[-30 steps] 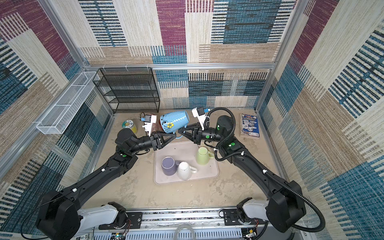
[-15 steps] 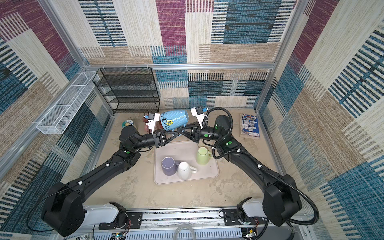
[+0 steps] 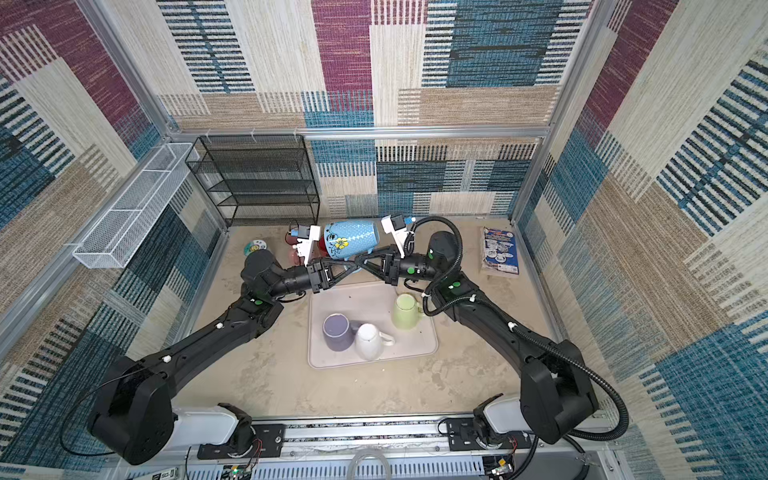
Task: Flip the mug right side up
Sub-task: 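Insert the left gripper into the blue mug opening and grasp its rim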
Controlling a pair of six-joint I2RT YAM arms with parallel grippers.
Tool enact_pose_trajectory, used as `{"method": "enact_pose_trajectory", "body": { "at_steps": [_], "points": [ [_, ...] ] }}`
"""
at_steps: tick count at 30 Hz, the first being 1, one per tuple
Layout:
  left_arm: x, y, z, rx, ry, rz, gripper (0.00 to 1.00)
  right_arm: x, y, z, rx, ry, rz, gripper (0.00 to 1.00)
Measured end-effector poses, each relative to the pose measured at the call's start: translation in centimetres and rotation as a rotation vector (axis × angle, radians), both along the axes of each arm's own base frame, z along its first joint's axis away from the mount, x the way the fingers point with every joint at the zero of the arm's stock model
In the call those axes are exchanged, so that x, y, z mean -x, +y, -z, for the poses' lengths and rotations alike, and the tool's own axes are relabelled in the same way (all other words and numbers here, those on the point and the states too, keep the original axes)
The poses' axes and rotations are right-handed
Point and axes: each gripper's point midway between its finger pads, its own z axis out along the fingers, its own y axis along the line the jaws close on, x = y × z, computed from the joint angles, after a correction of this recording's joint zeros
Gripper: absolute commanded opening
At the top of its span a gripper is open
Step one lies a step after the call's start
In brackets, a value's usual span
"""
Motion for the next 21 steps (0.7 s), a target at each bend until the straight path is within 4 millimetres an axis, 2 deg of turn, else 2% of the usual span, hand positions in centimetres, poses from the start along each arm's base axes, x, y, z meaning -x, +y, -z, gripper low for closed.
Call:
{"method": "enact_pose_trajectory", "body": {
  "at_steps": [11,15,16,19,21],
  "points": [
    [-0.5,0.0,0.1,0.006,0.011,-0.021,0.23,-0.5,0.2,0.1,-0.014,0.002,-0.002,0.0],
    [-0.5,-0.1,0.0,0.015,0.036,-0.021,0.27,0.1,0.5,0.7,-0.01,0.004,-0.036,0.0],
    [-0.5,-0.1,0.0,0.015,0.036,-0.022,0.25,0.2,0.5,0.8,-0.009,0.005,-0.043,0.0],
    [-0.5,-0.1,0.0,0.018,0.044,-0.021,0.06,0.5,0.6,0.9,-0.01,-0.001,-0.059,0.0],
    [-0.2,0.0,-0.3,0.021,0.012,-0.01,0.01,0.5,0.6,1.0,-0.013,0.026,-0.067,0.0]
  ]
}}
